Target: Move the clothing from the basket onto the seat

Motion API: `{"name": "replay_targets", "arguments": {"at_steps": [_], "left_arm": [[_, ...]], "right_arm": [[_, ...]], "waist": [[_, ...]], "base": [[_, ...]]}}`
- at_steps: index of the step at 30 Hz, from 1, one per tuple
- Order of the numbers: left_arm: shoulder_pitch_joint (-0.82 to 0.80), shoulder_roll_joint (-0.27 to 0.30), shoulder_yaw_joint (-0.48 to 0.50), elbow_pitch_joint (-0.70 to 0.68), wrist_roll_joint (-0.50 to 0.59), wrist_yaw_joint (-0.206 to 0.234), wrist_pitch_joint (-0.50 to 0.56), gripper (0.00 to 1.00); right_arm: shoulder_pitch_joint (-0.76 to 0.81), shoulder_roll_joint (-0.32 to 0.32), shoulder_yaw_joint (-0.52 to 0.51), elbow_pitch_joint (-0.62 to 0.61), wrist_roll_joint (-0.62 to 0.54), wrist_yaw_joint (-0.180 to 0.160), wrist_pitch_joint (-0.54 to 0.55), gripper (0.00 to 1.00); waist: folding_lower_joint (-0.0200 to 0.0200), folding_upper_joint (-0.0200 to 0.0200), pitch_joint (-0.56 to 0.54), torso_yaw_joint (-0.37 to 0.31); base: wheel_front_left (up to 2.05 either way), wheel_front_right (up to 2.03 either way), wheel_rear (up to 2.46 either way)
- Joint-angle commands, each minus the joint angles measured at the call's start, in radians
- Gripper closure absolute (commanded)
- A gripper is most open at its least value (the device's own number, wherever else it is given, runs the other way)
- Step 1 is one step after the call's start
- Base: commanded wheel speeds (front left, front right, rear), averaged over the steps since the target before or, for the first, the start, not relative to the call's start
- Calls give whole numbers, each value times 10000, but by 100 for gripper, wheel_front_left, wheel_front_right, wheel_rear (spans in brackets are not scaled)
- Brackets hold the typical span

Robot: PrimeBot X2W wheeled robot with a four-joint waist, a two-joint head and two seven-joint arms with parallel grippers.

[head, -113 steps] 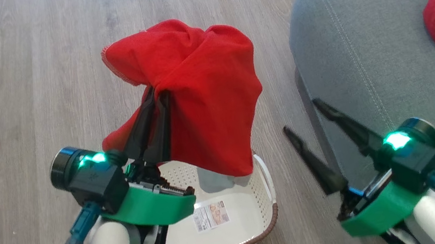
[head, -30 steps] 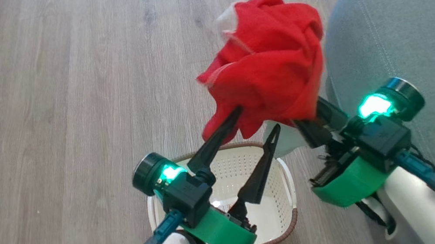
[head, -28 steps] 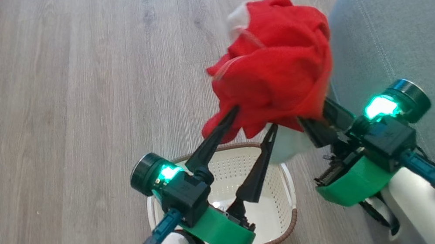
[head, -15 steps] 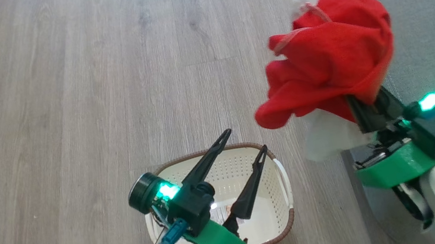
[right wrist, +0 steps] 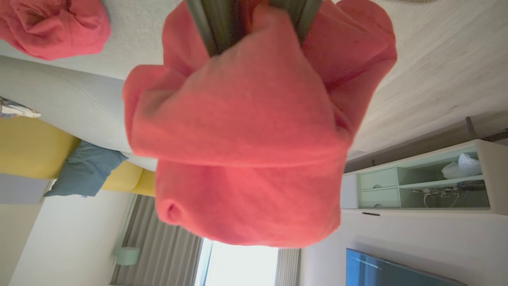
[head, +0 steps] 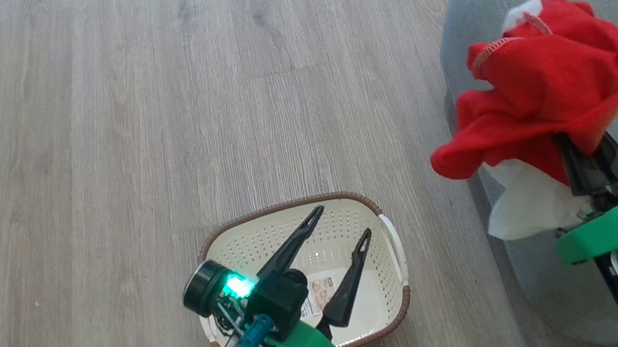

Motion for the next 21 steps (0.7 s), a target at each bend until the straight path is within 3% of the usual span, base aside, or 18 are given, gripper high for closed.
{"name": "replay_targets", "arguments": {"at_steps": [1,21], "left_arm": [[-145,5,383,-259,52,2,22,0],[-15,5,229,151,27,78,22,0]], "right_arm": [[-130,25,137,-285,34,-2,-65,100],[-130,174,-148,497,274,-2,-65,100]], "waist": [[0,0,4,-11],[0,0,70,-56]], "base": [[0,0,0],[0,0,0]]}}
